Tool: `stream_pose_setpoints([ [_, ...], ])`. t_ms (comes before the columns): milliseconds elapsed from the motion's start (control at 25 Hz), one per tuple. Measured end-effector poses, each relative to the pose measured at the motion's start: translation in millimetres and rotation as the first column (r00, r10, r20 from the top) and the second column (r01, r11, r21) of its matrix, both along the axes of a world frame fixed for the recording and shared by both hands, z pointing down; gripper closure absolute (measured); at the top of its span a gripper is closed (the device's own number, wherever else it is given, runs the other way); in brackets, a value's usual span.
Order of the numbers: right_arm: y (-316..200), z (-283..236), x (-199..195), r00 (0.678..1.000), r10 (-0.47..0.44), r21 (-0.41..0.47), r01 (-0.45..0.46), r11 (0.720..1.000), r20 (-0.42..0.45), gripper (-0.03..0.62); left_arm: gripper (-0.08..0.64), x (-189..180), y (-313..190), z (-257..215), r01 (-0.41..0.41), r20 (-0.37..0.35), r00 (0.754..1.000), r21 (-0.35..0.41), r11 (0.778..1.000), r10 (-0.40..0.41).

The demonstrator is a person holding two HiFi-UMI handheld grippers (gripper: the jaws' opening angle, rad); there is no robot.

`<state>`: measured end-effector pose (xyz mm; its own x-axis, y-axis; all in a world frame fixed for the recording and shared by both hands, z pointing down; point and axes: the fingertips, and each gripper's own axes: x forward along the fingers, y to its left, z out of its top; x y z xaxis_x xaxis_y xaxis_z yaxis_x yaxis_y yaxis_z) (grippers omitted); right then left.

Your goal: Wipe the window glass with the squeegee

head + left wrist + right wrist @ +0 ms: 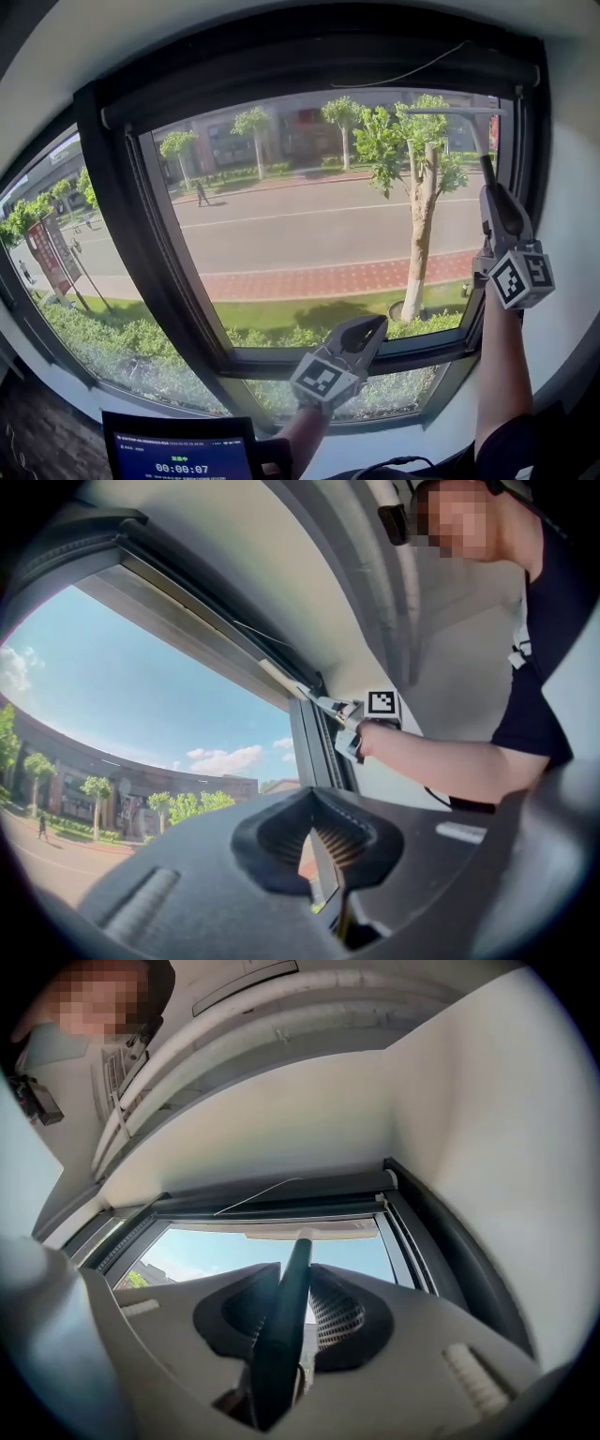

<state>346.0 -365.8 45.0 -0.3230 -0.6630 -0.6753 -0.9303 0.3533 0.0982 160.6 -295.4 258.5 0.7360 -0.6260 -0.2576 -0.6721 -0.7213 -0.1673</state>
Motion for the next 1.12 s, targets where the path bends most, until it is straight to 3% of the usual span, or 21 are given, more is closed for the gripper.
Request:
stream_pose_setpoints([
  [520, -29, -12, 9, 0.999, 0.012, -0.008, -0.012, 1.0, 0.036, 0.492, 0.557, -21, -5, 12, 0.043, 0.004, 0.999, -0.022, 0.999, -0.043],
  [1120, -33, 19, 7, 0.999, 0.047, -0.03, -0.046, 0.998, 0.019, 0.492, 0.557, -27, -1, 21, 0.063, 0.011, 0.998, -0.045, 0.997, -0.063],
])
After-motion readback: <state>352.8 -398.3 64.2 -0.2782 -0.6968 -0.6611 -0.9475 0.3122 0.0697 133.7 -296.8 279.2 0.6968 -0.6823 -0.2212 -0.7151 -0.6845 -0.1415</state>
